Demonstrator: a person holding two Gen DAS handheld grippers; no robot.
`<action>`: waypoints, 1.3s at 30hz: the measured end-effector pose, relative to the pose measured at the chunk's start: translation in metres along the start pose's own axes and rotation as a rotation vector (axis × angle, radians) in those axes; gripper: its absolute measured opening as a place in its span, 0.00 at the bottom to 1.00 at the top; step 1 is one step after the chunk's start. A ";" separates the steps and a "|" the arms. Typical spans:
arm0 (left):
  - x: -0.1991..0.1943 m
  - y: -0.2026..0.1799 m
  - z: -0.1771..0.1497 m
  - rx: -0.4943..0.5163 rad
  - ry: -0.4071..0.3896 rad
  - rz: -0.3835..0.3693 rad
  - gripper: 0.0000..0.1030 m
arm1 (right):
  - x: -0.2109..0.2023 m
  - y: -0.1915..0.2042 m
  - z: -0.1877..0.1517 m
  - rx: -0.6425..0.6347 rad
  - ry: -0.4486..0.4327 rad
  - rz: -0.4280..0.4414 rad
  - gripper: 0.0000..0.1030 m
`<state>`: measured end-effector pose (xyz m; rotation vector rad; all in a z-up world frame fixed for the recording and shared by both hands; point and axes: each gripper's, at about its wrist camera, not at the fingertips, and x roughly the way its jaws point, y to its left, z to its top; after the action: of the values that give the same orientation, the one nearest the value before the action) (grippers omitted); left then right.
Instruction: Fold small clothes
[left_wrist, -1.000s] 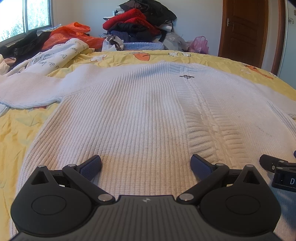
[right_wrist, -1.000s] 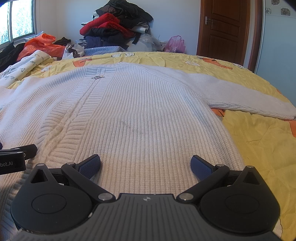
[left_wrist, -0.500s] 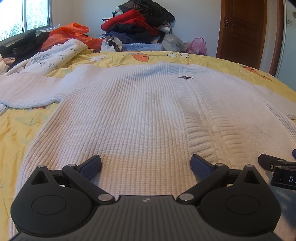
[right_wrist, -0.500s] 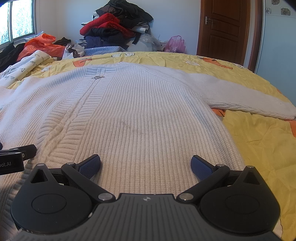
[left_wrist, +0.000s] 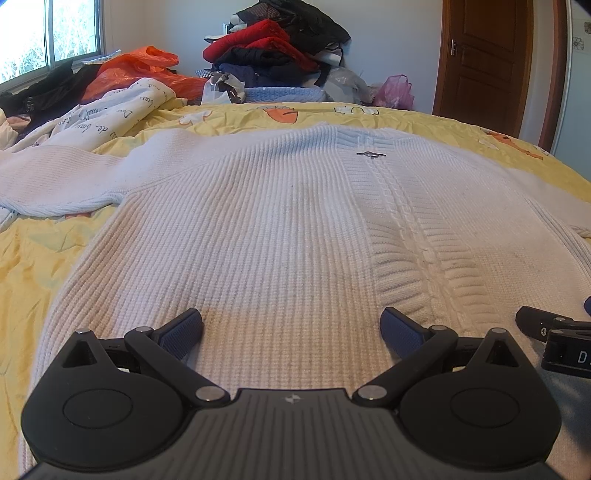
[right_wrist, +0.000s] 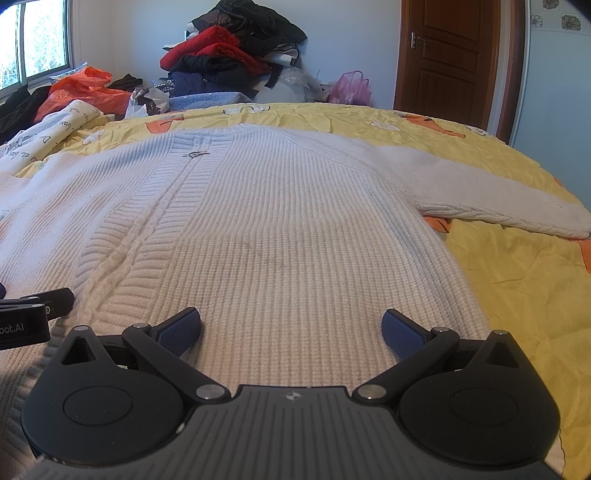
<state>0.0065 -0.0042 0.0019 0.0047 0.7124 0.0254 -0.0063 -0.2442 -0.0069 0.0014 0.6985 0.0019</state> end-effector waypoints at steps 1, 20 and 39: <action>0.000 0.000 0.000 0.000 0.000 0.000 1.00 | 0.000 0.000 0.000 0.000 0.000 0.000 1.00; -0.002 -0.001 0.000 0.003 -0.003 0.003 1.00 | 0.002 -0.002 0.002 -0.004 -0.001 0.001 1.00; -0.003 -0.003 -0.002 0.003 -0.010 0.017 1.00 | -0.002 -0.285 0.076 0.417 -0.232 0.044 1.00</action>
<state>0.0027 -0.0078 0.0022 0.0137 0.7029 0.0403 0.0415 -0.5291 0.0518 0.4113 0.4570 -0.1006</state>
